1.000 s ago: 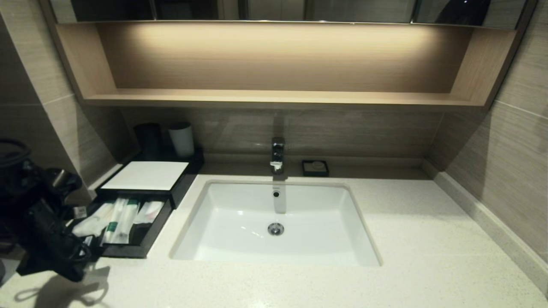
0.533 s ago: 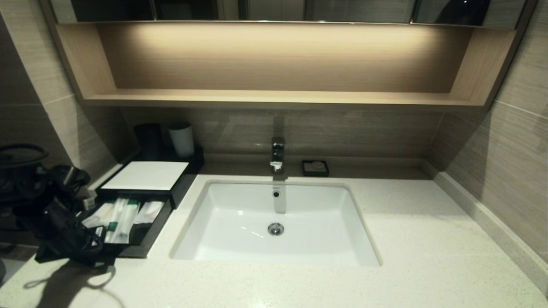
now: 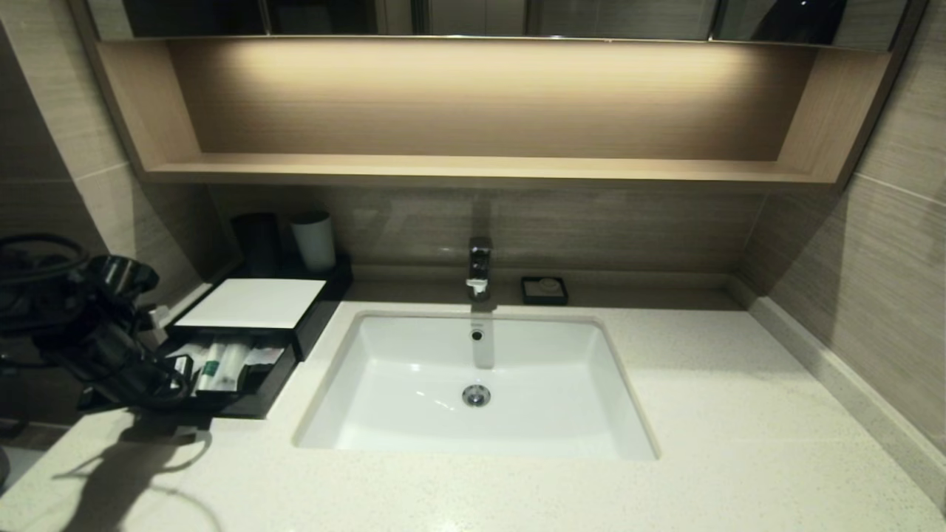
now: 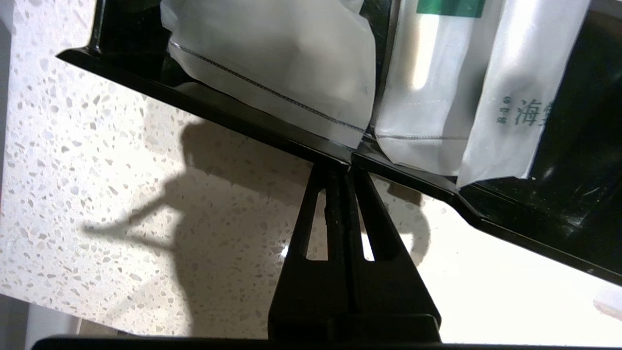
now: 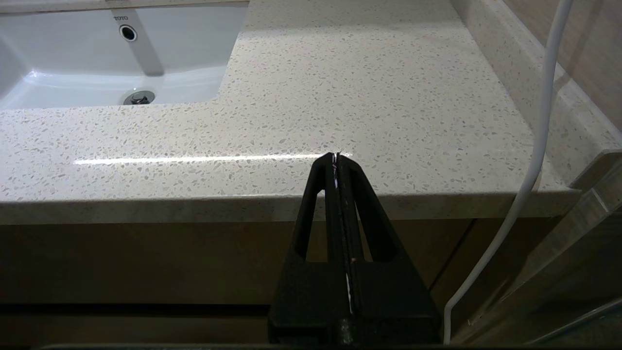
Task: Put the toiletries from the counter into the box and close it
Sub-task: Close the drawer
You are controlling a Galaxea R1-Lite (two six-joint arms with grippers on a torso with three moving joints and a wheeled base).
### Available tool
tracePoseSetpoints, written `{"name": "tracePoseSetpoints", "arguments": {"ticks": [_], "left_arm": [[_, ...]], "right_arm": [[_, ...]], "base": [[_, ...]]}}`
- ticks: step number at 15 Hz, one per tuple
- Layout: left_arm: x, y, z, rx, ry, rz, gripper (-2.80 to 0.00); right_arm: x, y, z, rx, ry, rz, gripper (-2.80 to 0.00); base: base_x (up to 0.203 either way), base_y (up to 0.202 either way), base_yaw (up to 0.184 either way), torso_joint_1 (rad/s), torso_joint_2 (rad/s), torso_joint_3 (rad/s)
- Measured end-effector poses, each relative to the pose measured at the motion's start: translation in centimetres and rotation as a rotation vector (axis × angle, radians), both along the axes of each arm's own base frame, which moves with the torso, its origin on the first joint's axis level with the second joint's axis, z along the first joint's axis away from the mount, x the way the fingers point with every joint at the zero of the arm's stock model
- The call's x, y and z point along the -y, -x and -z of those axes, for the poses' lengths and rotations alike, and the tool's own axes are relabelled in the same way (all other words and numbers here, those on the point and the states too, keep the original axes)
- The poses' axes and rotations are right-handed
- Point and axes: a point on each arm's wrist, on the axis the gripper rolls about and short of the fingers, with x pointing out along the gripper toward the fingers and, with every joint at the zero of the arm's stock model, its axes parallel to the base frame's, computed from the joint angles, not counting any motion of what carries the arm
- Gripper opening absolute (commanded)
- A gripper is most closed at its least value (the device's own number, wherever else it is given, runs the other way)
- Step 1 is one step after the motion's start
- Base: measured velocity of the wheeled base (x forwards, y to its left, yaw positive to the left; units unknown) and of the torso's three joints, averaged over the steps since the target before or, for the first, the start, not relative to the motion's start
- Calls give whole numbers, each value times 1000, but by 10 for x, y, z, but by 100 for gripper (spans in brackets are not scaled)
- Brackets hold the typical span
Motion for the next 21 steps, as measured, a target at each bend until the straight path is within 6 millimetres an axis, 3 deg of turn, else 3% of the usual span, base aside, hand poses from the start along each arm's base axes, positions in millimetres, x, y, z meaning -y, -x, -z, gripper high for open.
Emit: {"name": "tracePoseSetpoints", "arguments": {"ticks": [5, 11, 15, 21], "left_arm": [[-2, -18, 1, 92, -23, 8, -280], [-1, -44, 28, 160, -37, 27, -280], [-5, -64, 36, 297, -58, 3, -280], [-6, -64, 26, 331, -75, 1, -280]], "right_arm": [[0, 0, 0, 0, 0, 0, -280], [0, 0, 0, 0, -1, 0, -280], [0, 0, 0, 0, 0, 0, -280], [0, 0, 0, 0, -1, 0, -280]], "base": [[0, 0, 0, 0, 0, 0], [0, 0, 0, 0, 0, 0], [0, 0, 0, 0, 0, 0], [0, 0, 0, 0, 0, 0]]}}
